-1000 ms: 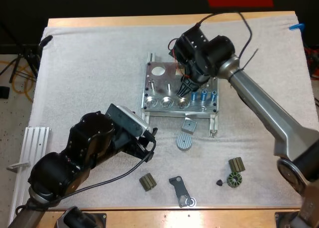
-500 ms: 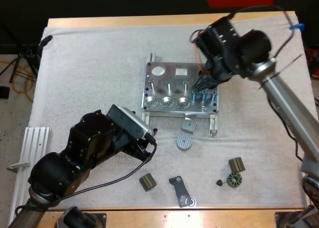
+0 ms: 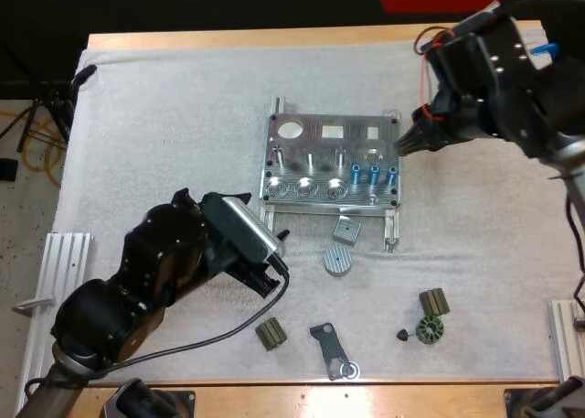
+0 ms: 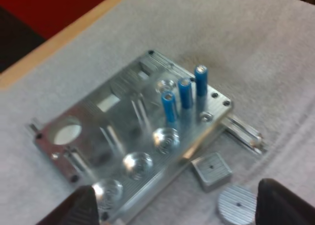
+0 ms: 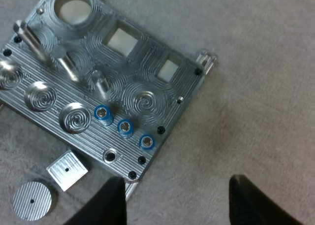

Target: Load cells from right to left

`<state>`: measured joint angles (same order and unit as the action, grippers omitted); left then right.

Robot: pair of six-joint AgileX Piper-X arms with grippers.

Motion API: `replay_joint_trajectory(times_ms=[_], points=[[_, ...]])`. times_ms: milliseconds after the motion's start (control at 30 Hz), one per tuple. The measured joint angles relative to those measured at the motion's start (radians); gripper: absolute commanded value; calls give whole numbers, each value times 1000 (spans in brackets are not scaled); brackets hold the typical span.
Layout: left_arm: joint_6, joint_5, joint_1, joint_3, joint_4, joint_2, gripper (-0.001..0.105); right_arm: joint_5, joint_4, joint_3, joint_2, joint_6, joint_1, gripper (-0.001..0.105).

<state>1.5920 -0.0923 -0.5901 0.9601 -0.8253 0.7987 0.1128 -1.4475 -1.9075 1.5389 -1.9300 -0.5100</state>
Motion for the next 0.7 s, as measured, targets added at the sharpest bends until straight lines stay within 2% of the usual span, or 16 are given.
replay_joint_trajectory(times_ms=[133,233,300,433,700], points=[[-6,-58,93,0,27,0,66,-7,16,33,-50,2,19,47],[-31,-144,197,0,43,0,66,-10,44,128,-126,2,41,47],[-63,-170,256,0,44,0,66,-10,78,193,-169,2,52,47],[-104,-175,353,0,44,0,66,-10,181,362,-295,2,64,47],[-155,-178,413,-3,90,-31,60,-10,407,640,-558,2,64,47]])
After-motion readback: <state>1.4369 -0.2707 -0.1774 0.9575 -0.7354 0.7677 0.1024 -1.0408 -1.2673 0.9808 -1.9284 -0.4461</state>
